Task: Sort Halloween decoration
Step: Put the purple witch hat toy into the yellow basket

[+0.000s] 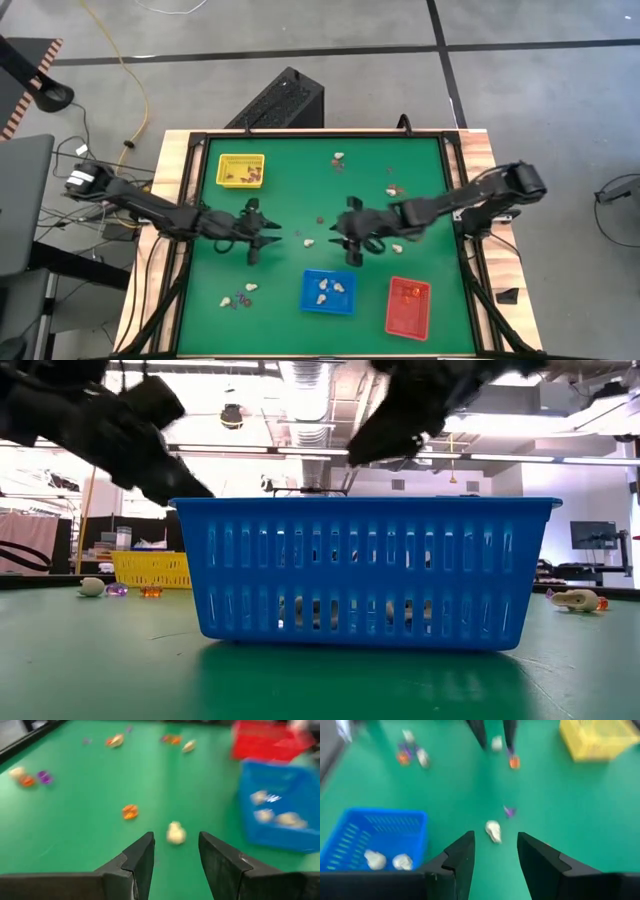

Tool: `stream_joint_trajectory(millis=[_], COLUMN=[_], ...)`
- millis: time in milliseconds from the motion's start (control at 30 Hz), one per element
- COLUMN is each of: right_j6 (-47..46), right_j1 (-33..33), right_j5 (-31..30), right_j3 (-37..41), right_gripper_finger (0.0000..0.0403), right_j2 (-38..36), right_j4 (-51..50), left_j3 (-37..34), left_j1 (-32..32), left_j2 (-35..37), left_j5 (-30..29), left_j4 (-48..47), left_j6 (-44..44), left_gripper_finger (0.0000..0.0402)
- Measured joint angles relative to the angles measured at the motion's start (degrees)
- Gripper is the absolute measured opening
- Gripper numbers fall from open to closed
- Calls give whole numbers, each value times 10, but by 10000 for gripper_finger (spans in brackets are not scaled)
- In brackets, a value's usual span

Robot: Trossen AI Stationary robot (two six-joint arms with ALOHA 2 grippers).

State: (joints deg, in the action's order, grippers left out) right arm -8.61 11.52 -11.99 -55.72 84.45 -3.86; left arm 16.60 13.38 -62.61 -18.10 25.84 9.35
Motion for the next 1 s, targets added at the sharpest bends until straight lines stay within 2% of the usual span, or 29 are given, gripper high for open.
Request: stream_joint_trajectory(millis=[67,167,333,467,600,1000], right_j6=[0,-1,-39,-39,-31,-37], right_j1=[13,16,16,25,28,30], right_j5=[-13,-15,-14,-2,0,1], right_j3=[60,122,165,168,166,167], right_gripper_finger=[178,178,178,178,178,178], right_j2=[-33,-66,-86,-82,-88,-74], right_j4=[95,169,193,168,159,140], left_j3=[22,55,114,154,167,166], left_j1=[-2,-13,-44,-70,-90,-122], left_j2=[-54,-129,-249,-311,-339,-340], left_j5=[-20,-35,-49,-16,41,130], left_j4=[-3,2,7,7,6,-22], left_j6=[-13,-39,-94,-121,-124,-148], left_gripper_finger=[143,143,143,143,143,143])
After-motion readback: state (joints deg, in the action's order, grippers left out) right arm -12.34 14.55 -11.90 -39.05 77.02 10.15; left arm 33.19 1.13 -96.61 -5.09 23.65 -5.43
